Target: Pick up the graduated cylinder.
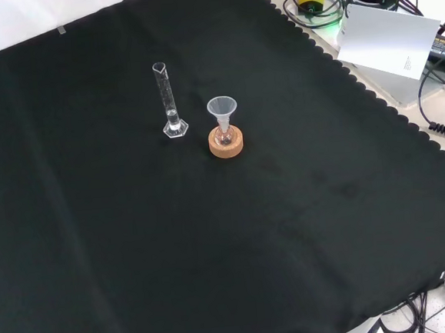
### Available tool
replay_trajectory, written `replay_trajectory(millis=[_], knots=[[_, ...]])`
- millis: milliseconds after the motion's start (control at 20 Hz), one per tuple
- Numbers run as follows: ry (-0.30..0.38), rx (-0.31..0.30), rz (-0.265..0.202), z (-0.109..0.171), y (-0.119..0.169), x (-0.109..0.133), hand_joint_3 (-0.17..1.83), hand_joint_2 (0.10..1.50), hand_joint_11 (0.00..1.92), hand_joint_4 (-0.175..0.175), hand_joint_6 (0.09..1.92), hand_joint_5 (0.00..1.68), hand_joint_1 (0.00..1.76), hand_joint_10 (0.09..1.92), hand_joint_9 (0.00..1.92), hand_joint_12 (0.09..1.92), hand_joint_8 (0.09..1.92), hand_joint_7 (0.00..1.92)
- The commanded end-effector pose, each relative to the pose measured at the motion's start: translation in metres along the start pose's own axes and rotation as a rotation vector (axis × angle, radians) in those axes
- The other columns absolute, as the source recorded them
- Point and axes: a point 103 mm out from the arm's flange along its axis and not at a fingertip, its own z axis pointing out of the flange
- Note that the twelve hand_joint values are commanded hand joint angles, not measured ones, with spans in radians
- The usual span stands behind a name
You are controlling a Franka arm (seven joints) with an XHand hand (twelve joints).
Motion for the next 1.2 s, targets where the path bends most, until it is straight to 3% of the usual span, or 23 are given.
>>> replay_trajectory(millis=[50,200,650,1200], knots=[[-0.006,-0.007,0.003,0.000,0.001,0.000,0.54,1.14,0.01,-0.033,0.22,0.18,0.08,0.65,0.11,1.28,0.37,0.01],[-0.001,-0.004,0.002,0.002,0.003,-0.002,0.40,1.23,0.00,-0.033,0.09,0.23,0.03,0.65,0.10,1.32,0.37,0.00],[0.007,0.009,0.031,0.016,0.012,-0.015,0.36,1.24,0.00,-0.033,0.09,0.24,0.03,0.65,0.10,1.32,0.38,0.00],[0.079,0.034,0.121,0.069,0.036,-0.069,0.33,1.25,0.00,-0.035,0.09,0.25,0.04,0.65,0.11,1.33,0.40,0.00]])
